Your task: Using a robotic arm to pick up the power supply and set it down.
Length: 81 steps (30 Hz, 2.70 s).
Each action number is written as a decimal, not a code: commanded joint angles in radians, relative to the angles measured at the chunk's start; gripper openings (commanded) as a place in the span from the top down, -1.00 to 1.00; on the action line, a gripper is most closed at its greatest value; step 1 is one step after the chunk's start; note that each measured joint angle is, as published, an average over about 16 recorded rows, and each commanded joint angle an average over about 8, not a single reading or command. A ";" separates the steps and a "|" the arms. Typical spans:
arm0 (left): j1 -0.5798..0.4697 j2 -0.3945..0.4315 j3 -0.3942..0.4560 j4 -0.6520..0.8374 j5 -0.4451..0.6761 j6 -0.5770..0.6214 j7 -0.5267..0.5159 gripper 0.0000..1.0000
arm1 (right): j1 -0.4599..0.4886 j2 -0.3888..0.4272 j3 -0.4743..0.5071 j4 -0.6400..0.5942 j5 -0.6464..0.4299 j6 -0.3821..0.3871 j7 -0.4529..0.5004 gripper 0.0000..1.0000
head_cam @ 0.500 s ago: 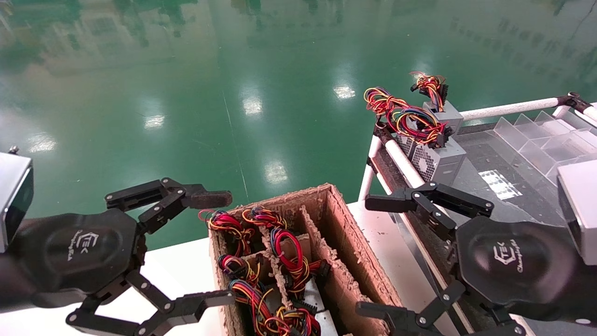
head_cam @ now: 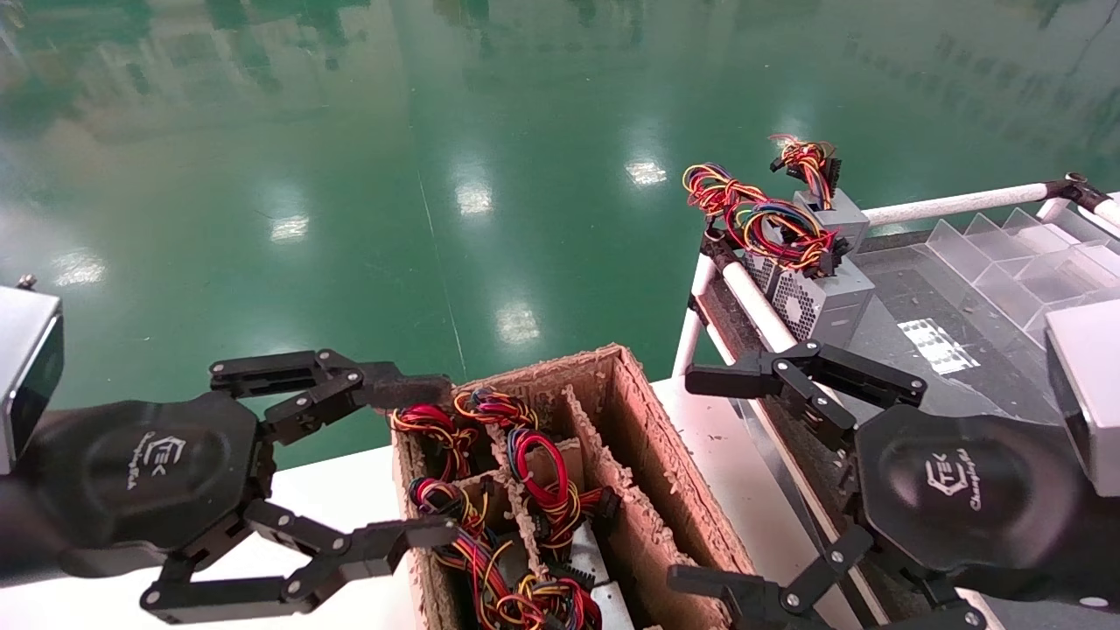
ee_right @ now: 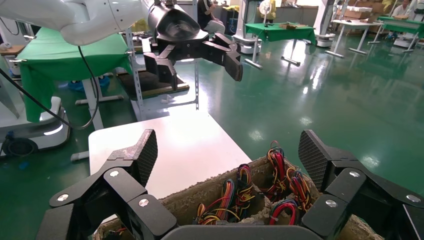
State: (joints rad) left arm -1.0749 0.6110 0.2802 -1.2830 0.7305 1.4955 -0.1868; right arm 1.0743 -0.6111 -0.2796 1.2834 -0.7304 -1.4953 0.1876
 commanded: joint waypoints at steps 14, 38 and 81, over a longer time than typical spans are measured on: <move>0.000 0.000 0.001 0.000 0.000 0.000 0.000 1.00 | 0.000 0.000 0.000 0.001 0.000 0.000 0.000 -1.00; -0.001 0.000 0.001 0.001 -0.001 0.000 0.001 -1.00 | -0.007 -0.006 -0.015 -0.019 -0.045 0.027 -0.007 -1.00; -0.001 -0.001 0.004 0.001 -0.003 -0.001 0.002 -1.00 | -0.049 -0.223 -0.258 0.069 -0.334 0.035 -0.003 1.00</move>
State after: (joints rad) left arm -1.0763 0.6098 0.2847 -1.2819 0.7278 1.4946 -0.1846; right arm 1.0249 -0.8326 -0.5371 1.3516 -1.0674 -1.4588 0.1821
